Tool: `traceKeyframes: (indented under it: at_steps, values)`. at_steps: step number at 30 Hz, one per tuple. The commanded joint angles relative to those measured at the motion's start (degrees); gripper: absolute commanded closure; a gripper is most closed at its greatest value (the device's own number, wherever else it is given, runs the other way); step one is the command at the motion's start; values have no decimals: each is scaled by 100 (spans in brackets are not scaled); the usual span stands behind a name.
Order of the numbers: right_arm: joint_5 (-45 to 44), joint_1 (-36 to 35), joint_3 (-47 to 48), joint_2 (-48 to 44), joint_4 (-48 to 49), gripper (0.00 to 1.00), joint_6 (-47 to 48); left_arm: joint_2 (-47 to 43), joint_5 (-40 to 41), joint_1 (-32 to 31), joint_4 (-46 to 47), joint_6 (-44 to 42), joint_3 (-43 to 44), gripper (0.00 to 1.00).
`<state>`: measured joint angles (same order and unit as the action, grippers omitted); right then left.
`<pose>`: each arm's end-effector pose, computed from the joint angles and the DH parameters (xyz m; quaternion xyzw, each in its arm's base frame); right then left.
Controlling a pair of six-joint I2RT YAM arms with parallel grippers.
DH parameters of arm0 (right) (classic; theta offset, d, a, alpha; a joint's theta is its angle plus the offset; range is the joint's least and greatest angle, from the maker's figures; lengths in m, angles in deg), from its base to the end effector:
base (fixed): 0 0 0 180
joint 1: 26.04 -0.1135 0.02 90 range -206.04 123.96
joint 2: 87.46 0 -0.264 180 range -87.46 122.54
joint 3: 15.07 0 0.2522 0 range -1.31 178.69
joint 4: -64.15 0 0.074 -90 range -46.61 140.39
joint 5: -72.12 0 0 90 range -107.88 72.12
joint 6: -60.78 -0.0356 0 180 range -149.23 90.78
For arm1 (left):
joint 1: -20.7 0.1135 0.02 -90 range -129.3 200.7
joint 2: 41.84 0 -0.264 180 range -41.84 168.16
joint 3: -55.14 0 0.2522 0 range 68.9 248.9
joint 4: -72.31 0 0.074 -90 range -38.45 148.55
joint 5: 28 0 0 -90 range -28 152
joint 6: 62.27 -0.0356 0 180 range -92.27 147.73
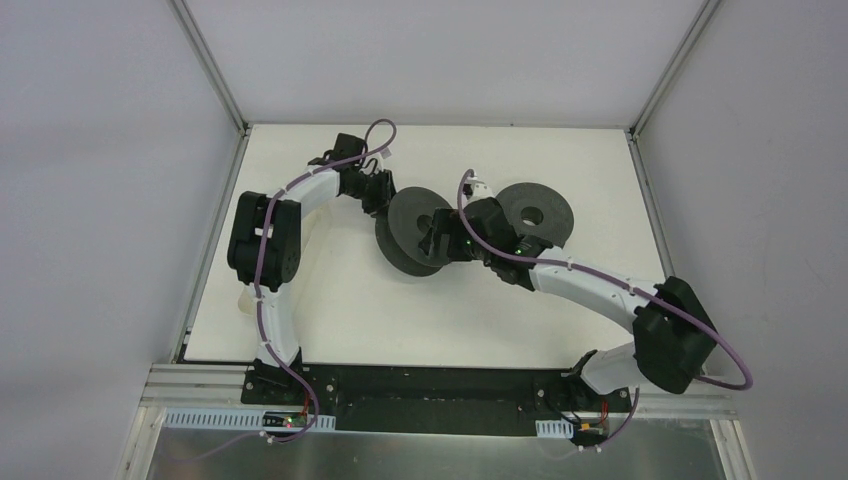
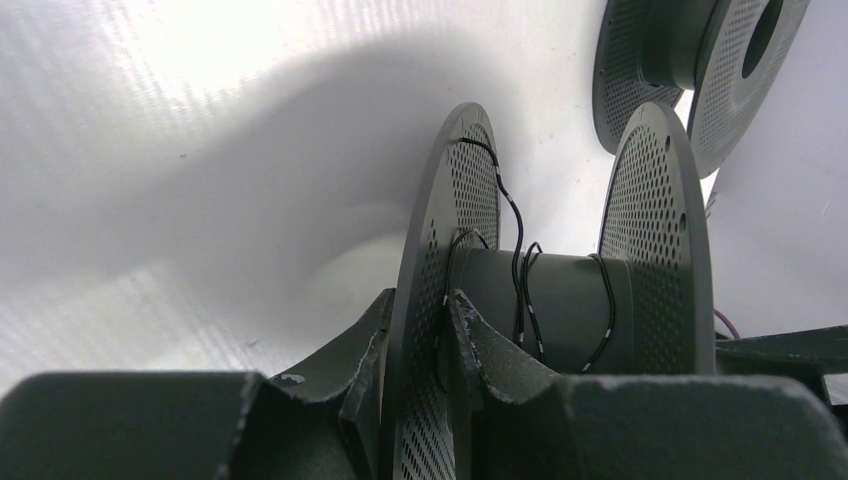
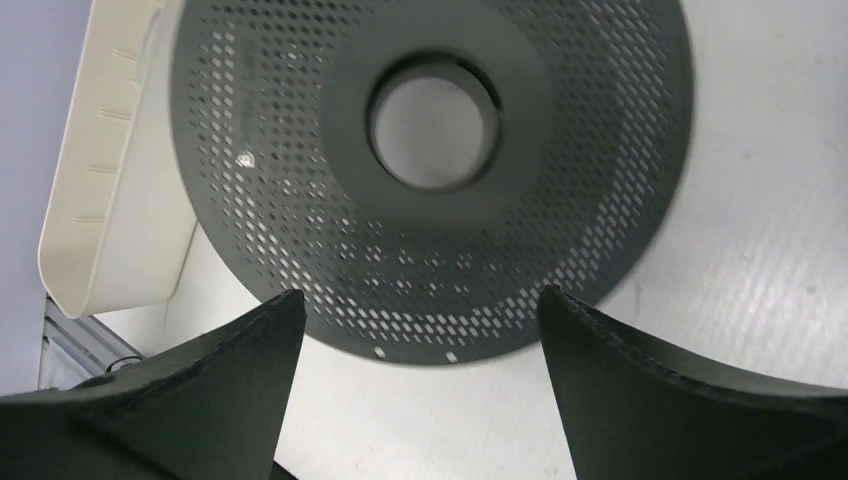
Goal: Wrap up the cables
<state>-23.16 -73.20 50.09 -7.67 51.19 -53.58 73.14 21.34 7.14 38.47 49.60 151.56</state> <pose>0.2161 0.2282 0.2589 -0.1455 0.8423 0.2705 0.4430 0.4147 -0.1239 0.1925 0.0474 0.8935 -0.4052 0.1878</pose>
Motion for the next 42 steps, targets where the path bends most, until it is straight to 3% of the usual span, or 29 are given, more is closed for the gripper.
traceKeyframes:
  at_steps: [1, 6, 9, 14, 19, 27, 42]
  values:
    - [222, -5, 731, 329, 310, 9, 622, 103, 79, -75, -59, 51, 196, 80]
    - [144, -165, 1102, 655, 376, 1, 1244, 137, 41, -76, -36, 72, 197, 80]
    - [85, -391, 1437, 881, 199, 1, 1697, 134, 17, -77, -32, 71, 192, 80]
    - [-626, -819, 2133, 1461, -462, 1, 2107, 125, -16, -76, -32, 98, 223, 79]
    - [-1779, -993, 2819, 2045, -1271, 2, 1841, 29, -226, 47, -41, 79, 217, 77]
    - [-1842, -977, 2638, 2050, -1064, 10, 1428, -140, -554, 344, -83, -27, 89, 75]
    - [-1835, -885, 2465, 2060, -997, 11, 1268, -56, -408, 448, -340, -224, -3, 74]
